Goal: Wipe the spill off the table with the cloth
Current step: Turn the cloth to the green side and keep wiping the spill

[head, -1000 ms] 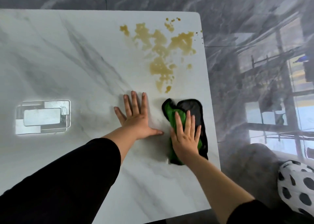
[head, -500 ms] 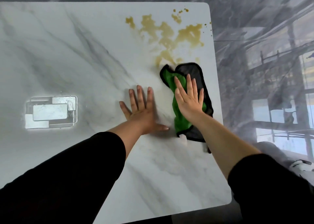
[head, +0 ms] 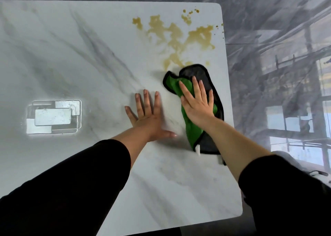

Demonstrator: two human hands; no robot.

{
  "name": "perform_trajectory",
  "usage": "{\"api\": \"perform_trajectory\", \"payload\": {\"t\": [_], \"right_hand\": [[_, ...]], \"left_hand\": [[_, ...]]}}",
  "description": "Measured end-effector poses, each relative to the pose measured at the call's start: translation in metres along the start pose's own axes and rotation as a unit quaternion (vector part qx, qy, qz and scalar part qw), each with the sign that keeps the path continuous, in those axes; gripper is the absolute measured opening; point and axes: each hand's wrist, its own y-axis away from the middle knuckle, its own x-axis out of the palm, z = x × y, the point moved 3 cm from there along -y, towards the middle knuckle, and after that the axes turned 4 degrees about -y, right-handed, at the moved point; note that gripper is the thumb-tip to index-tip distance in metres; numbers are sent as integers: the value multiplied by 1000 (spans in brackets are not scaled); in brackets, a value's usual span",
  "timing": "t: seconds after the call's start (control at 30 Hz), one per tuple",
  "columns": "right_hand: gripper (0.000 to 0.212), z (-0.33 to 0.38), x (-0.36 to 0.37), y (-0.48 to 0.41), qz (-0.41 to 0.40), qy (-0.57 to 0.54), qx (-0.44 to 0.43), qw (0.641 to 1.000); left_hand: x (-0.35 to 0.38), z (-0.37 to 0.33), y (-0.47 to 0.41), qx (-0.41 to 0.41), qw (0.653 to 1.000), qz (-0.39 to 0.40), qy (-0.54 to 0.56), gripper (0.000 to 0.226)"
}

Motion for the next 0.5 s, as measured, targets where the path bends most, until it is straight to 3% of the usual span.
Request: {"api": "perform_trajectory", "payload": {"t": [0.13,0.27,0.37,0.5], "right_hand": [[49,-1,1,-7,14,-4,-19,1000],[50,-10,19,53,-5,14,-27,1000],[50,-15,32,88,28,20,-28,999],[49,0,28,62,-1,33,-23,999]], "left_hand": [[1,1,-1,2,1000,-7,2,154],[1,0,0,-1,1000,-7,8,153],[0,2,-1,7,1000,-13,4,153],[0,1,-1,3,1000,-8,8,155]]}}
